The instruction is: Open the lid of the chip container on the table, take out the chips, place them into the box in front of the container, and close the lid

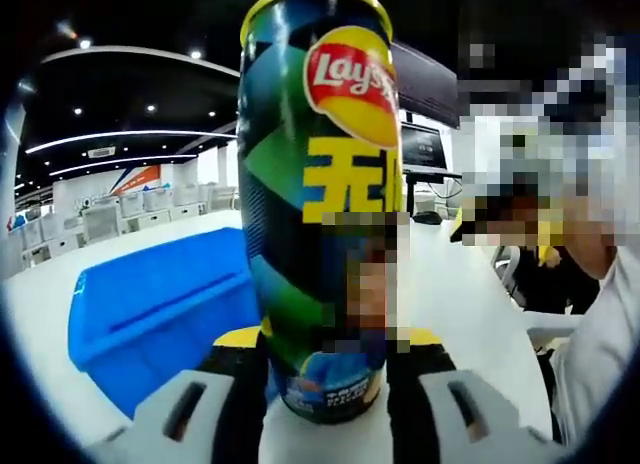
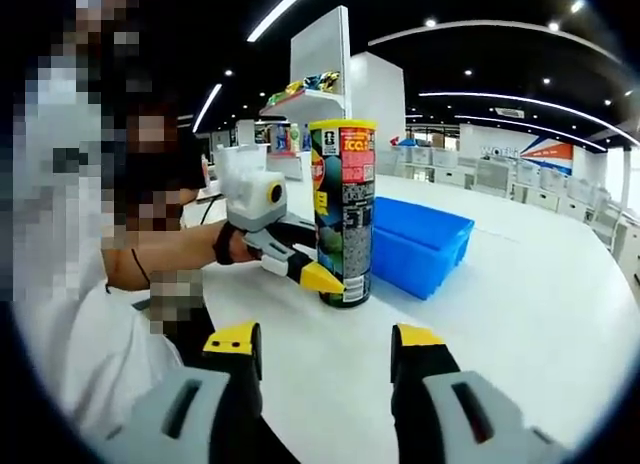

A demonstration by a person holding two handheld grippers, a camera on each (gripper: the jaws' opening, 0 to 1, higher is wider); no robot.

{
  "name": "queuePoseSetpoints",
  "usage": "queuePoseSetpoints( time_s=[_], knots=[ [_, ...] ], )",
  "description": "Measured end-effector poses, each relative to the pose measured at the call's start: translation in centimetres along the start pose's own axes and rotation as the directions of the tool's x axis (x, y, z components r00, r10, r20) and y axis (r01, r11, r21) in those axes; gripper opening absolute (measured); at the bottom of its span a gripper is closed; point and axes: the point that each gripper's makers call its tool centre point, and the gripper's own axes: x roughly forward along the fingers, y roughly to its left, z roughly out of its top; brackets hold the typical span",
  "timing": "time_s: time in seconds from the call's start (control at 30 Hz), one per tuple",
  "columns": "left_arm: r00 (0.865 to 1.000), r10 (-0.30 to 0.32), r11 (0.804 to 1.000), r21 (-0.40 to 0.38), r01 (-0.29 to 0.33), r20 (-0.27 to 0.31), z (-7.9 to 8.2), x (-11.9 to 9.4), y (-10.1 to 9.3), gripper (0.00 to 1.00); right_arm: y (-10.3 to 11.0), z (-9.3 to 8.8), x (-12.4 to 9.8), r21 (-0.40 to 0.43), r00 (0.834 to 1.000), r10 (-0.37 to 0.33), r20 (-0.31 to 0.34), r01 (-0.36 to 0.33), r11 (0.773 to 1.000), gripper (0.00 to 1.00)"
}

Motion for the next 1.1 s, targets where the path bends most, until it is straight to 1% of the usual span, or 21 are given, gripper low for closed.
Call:
queuePoseSetpoints(
  time_s=[0.07,0.1,0.23,0.43,0.53,0.6,0.63,0.67,0.7,0.73,0.77,0.8,0.9,0.93,1.0,1.1],
  knots=[
    [1.0,-0.002,1.0,0.003,0.002,0.003,0.0,0.0,0.0,0.47,-0.1,0.0,0.1,0.0,1.0,-0.001,0.002,0.001,1.0,0.52],
    [1.0,-0.004,1.0,0.001,0.004,0.005,0.0,0.0,0.0,0.47,-0.3,0.1,0.2,0.016,1.0,-0.007,0.003,0.007,1.0,0.52],
    [1.0,-0.01,1.0,0.001,0.01,0.005,0.0,0.0,0.0,0.47,-1.1,0.7,0.2,0.057,0.999,-0.021,0.038,0.019,0.998,0.52],
    [1.0,-0.015,1.0,0.004,0.015,0.009,0.0,0.0,0.0,0.47,-1.8,1.9,0.6,0.046,0.996,-0.041,0.076,0.038,0.998,0.53],
    [1.0,-0.014,1.0,0.004,0.014,0.017,0.0,0.0,-0.1,0.47,-2.2,3.1,1.0,0.04,0.993,-0.059,0.1,0.055,0.998,0.55],
    [1.0,-0.013,1.0,0.003,0.013,0.021,0.0,0.0,-0.1,0.47,-2.5,4.3,1.2,0.03,0.989,-0.077,0.126,0.074,0.997,0.57],
    [1.0,-0.013,1.0,0.004,0.013,0.024,0.0,0.0,-0.1,0.47,-2.4,4.9,1.3,0.016,0.987,-0.075,0.142,0.073,0.997,0.58],
    [1.0,-0.014,1.0,0.005,0.013,0.026,0.0,0.0,-0.1,0.47,-2.3,5.9,1.3,0.009,0.983,-0.074,0.167,0.074,0.997,0.58],
    [1.0,-0.014,1.0,0.002,0.014,0.028,0.0,0.0,-0.1,0.47,-2.3,6.3,1.3,0.007,0.981,-0.075,0.178,0.075,0.997,0.57],
    [1.0,-0.014,1.0,0.004,0.014,0.028,0.0,0.0,-0.1,0.47,-2.4,8.0,1.3,0.015,0.965,-0.092,0.245,0.091,0.996,0.56],
    [1.0,-0.014,1.0,0.002,0.014,0.028,0.0,0.0,-0.1,0.47,-2.3,9.1,1.2,0.011,0.951,-0.101,0.294,0.102,0.995,0.55],
    [0.999,-0.014,1.0,0.002,0.014,0.029,0.0,0.0,-0.1,0.47,-2.0,10.0,1.3,0.012,0.944,-0.102,0.315,0.104,0.995,0.56],
    [0.999,-0.015,1.0,-0.002,0.015,0.03,-0.1,0.0,-0.1,0.47,-1.4,11.3,2.2,-0.008,0.942,-0.1,0.32,0.109,0.994,0.64],
    [0.999,-0.014,1.0,-0.002,0.015,0.029,-0.1,0.0,-0.1,0.47,-1.7,11.7,2.7,-0.034,0.94,-0.121,0.319,0.139,0.99,0.68],
    [0.999,-0.015,1.0,-0.002,0.015,0.029,-0.1,0.0,-0.1,0.47,-1.9,12.8,3.4,-0.058,0.929,-0.143,0.341,0.173,0.983,0.69],
    [0.999,-0.014,1.0,-0.002,0.014,0.031,-0.1,0.0,-0.2,0.47,-1.8,14.3,4.4,-0.038,0.916,-0.143,0.375,0.169,0.985,0.69]
  ],
)
